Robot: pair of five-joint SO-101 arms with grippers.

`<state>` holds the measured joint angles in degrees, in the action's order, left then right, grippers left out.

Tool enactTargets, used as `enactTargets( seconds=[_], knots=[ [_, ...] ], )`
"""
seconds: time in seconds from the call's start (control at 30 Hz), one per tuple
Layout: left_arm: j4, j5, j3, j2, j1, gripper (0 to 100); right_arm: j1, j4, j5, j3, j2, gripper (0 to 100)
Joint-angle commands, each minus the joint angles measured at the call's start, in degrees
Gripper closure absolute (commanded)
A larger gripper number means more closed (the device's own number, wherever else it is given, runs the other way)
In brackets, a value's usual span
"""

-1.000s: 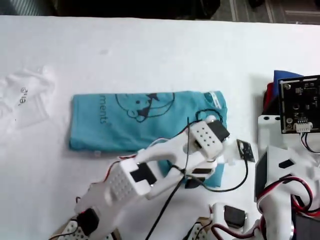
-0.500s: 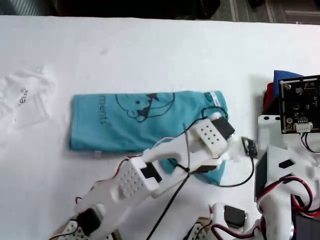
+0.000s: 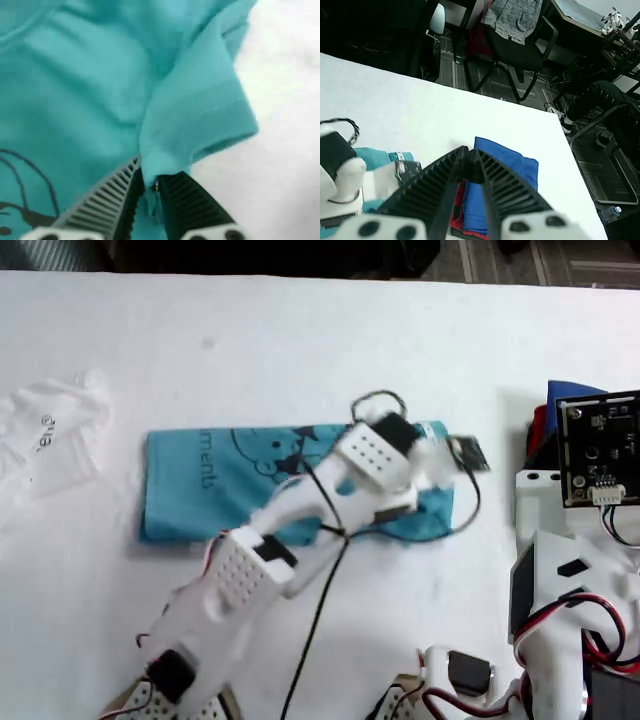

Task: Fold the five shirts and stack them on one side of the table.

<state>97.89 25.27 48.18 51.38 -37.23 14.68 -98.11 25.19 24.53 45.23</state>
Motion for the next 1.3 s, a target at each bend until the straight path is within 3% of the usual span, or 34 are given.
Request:
enactTargets(
  seconds=[0.0, 0.1, 0.17, 0.3, 0.6, 0.83, 0.93, 1.27],
  knots=[
    [-2.99, -0.44, 1.85, -5.05, 3.03, 98, 0.22, 0.84, 0.35, 0.44, -0.04, 98.1],
    [-4.22, -0.53, 1.85, -4.97, 4.44, 95, 0.13, 0.84, 0.35, 0.26, -0.04, 98.1],
    [-4.66, -1.14, 1.85, -4.97, 5.32, 88, 0.13, 0.84, 0.35, 0.18, -0.13, 98.1],
    [-6.33, -8.62, 2.37, -3.91, 8.31, 74, 0.13, 0.84, 0.35, 0.18, -0.13, 98.1],
    [-9.05, -6.15, 5.1, -0.04, 13.05, 80, 0.22, 0.84, 0.35, 0.18, -0.13, 98.1],
    [4.31, -7.74, 21.36, -0.04, 13.85, 80, 0.13, 0.84, 0.44, 0.18, -0.13, 98.1],
    [4.75, -8.88, 22.77, -1.36, 13.85, 80, 0.13, 0.84, 0.44, 0.18, -0.13, 98.1],
    [4.22, -9.23, -1.58, -14.2, 8.84, 79, 0.31, 0.84, 0.44, 0.18, -0.13, 98.1]
  ],
)
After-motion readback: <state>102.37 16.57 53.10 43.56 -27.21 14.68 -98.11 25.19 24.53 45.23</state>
